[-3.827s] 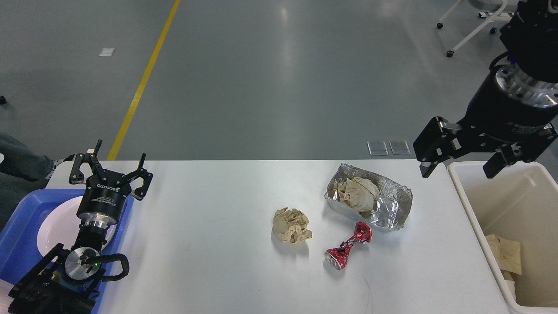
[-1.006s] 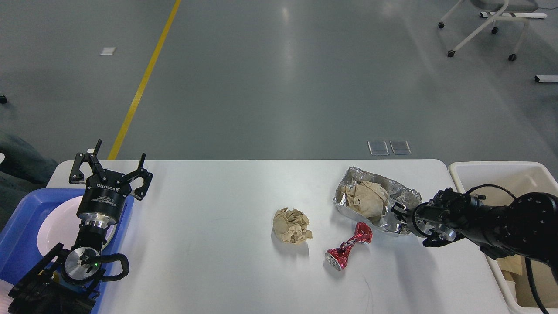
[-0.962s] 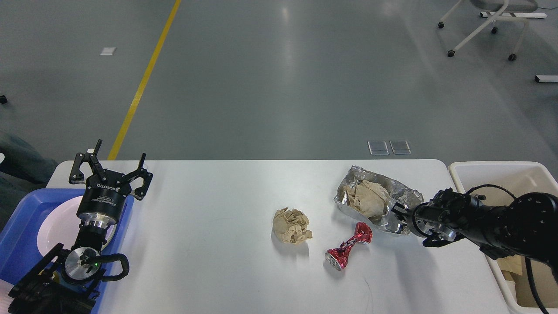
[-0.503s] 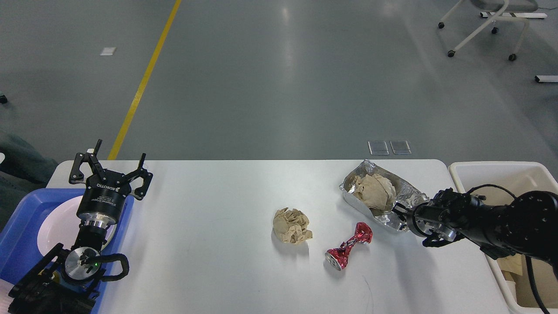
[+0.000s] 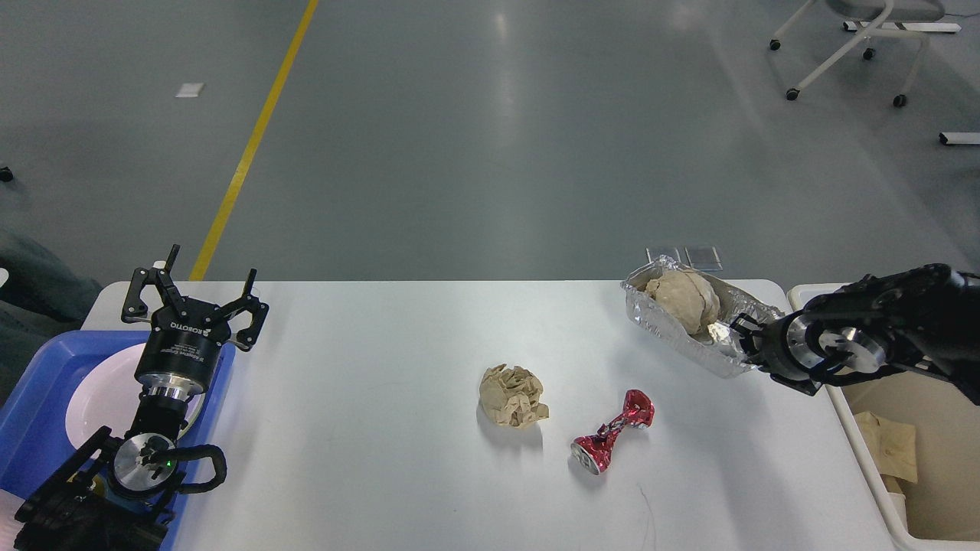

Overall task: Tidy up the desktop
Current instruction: 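Lift the foil tray with bread and carry it into the white bin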

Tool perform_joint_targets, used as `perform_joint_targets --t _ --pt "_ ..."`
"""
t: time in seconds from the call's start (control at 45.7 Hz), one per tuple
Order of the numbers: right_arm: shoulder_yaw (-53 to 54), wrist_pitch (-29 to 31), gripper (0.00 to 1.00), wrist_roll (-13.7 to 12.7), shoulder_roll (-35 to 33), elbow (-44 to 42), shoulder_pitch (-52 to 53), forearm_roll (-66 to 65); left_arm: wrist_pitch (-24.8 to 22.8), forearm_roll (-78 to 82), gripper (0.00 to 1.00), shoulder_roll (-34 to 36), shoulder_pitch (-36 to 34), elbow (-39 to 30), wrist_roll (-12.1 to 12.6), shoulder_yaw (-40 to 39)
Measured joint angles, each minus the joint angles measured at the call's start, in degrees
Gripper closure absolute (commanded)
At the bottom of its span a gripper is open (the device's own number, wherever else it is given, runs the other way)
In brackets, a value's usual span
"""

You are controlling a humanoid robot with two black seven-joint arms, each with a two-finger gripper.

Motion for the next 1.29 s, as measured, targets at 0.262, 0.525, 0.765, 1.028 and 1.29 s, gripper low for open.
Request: perform_joint_targets --t 0.262,0.525,0.765,1.028,1.29 --pt "-7.51 5.42 1.0 0.01 -9.77 12.28 17.08 0.72 0.0 0.0 0.04 0.0 0.0 0.0 0.0 -0.02" --pt "-29.28 6.56 1.0 -0.02 -3.42 25.89 39.51 0.29 0.0 -0.01 0.04 0.0 0.0 0.0 0.0 -0.06" --pt "-35.37 11.84 1.0 0.07 1.03 30.81 48.93 0.19 0.0 0.0 0.04 0.0 0.0 0.0 0.0 -0.06" --pt "-36.67 10.58 1.0 -0.04 -8.58 27.32 44.66 -0.01 0.0 0.0 0.04 0.0 0.0 0.0 -0.01 -0.04" --pt "-36.77 5.98 1.0 0.03 -20.23 15.07 29.67 -0.78 0.0 -0.01 0.04 0.0 0.0 0.0 -0.1 0.0"
